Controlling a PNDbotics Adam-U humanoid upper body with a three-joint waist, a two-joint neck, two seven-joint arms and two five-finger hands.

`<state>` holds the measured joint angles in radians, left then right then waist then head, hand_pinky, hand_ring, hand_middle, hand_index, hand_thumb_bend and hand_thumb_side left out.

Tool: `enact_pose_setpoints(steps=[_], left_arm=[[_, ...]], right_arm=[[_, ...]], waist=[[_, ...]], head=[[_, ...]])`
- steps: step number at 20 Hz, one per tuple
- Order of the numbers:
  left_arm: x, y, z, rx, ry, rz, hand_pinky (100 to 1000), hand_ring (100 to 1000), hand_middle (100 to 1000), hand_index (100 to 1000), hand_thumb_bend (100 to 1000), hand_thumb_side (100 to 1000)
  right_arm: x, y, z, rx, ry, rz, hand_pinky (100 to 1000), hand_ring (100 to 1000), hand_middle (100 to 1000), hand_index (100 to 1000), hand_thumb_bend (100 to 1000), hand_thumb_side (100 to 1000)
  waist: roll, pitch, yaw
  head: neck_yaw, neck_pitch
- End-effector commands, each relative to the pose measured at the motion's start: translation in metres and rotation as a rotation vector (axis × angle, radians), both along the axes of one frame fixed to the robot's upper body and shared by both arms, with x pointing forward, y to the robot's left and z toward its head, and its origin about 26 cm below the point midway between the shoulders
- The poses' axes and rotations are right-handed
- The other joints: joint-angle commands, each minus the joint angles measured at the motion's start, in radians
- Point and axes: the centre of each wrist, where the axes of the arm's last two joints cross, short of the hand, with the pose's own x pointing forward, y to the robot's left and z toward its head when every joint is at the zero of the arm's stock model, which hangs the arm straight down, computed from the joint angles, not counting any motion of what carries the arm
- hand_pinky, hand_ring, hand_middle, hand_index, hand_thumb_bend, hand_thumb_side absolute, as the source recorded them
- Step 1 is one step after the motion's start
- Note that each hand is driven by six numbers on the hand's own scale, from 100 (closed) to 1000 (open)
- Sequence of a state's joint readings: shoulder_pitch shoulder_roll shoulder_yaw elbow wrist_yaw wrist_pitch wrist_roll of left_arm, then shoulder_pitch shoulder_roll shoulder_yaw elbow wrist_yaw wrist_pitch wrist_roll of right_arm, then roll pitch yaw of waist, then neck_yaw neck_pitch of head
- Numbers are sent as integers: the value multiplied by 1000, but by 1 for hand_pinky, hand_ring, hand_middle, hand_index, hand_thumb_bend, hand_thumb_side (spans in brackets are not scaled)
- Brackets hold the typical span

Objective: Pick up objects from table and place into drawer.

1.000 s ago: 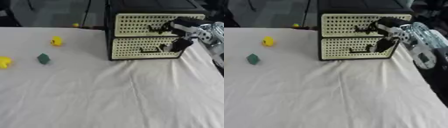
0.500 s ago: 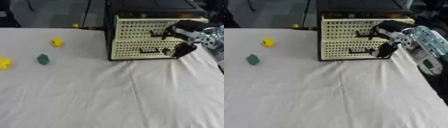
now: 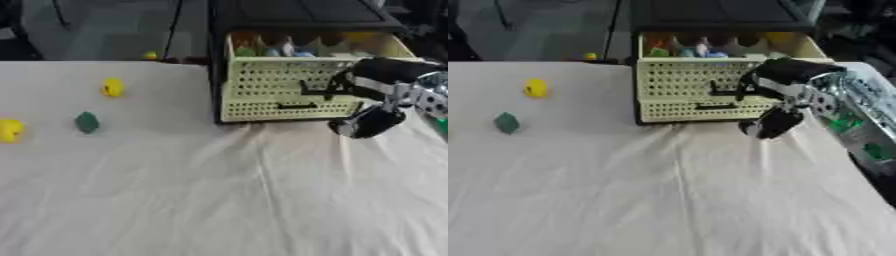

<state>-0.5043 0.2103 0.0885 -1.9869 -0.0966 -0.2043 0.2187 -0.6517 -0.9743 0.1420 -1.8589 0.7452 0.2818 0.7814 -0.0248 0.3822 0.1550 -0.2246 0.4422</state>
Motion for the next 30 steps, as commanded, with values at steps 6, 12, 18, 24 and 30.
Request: enact_pose_setpoints(steps=[6, 12, 18, 24, 30], left_arm=[[-2, -1, 8, -5, -28, -4, 516, 651, 793, 818, 100, 950], [-2, -1, 7, -9, -25, -3, 516, 654, 794, 819, 100, 951], [-2, -1, 7, -11, -23, -2, 515, 655, 793, 818, 100, 951], [-2, 0, 7, -13, -22, 1, 516, 657, 794, 819, 100, 951], [-2, 1, 6, -13, -23, 9, 516, 657, 795, 818, 100, 951]], right_arm=[[-29, 11, 8, -4, -47, 67, 146, 100, 100, 738, 313, 224], [-29, 10, 5, 2, -61, 64, 148, 100, 100, 822, 311, 227], [-29, 7, 3, -1, -102, 77, 148, 100, 100, 883, 321, 240], [-30, 3, 6, 10, -173, 116, 150, 100, 100, 884, 331, 259], [-35, -5, 20, 60, -301, 183, 151, 100, 100, 879, 355, 276]], waist=[[6, -27, -7], [8, -28, -9], [8, -26, -15], [10, -25, -22], [12, -26, -27]], head=[[9, 1], [9, -2], [12, 1], [16, 2], [24, 6]])
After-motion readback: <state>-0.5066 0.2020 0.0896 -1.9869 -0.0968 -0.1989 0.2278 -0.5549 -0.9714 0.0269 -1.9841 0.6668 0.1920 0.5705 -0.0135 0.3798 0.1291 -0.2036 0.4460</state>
